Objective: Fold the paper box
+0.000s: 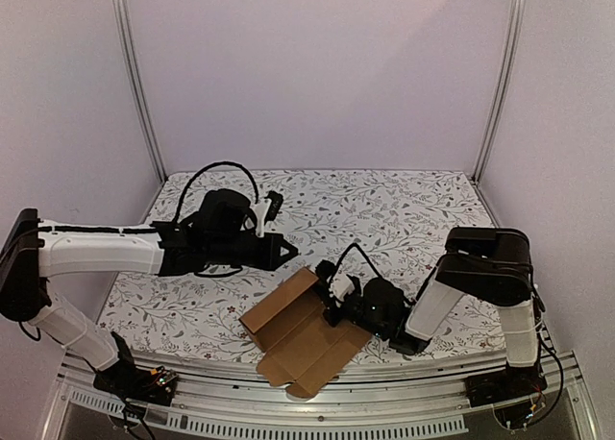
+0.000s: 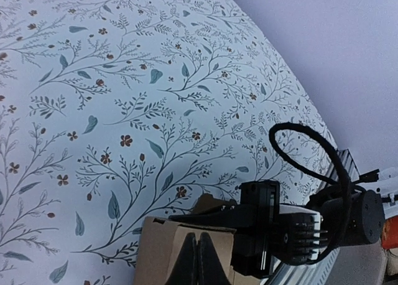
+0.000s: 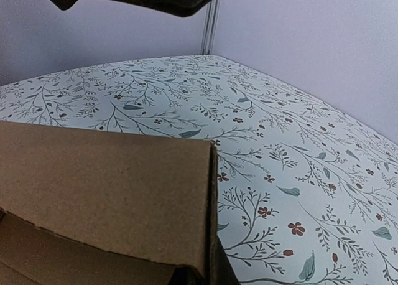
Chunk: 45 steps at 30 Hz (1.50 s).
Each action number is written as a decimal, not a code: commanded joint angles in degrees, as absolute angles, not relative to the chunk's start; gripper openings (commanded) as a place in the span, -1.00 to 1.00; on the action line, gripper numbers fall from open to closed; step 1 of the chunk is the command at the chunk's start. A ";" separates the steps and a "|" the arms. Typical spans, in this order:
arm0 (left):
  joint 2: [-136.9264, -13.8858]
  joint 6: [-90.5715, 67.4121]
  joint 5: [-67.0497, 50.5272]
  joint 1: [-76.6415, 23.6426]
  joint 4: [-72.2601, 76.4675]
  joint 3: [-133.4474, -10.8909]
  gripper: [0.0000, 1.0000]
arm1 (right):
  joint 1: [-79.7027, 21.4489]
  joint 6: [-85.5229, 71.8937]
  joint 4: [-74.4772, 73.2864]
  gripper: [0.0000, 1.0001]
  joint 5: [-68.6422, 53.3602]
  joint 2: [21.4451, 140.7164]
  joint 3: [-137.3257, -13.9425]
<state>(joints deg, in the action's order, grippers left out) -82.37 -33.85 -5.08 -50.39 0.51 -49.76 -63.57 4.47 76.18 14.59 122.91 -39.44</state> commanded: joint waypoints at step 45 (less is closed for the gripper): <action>-97.56 -36.35 -11.54 -50.34 7.24 -48.42 -1.00 | -63.15 0.27 70.21 -0.38 17.38 124.51 -43.02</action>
<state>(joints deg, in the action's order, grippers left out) -95.77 -37.65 -14.04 -50.39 12.86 -48.40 -63.35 0.38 70.74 16.23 124.27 -42.48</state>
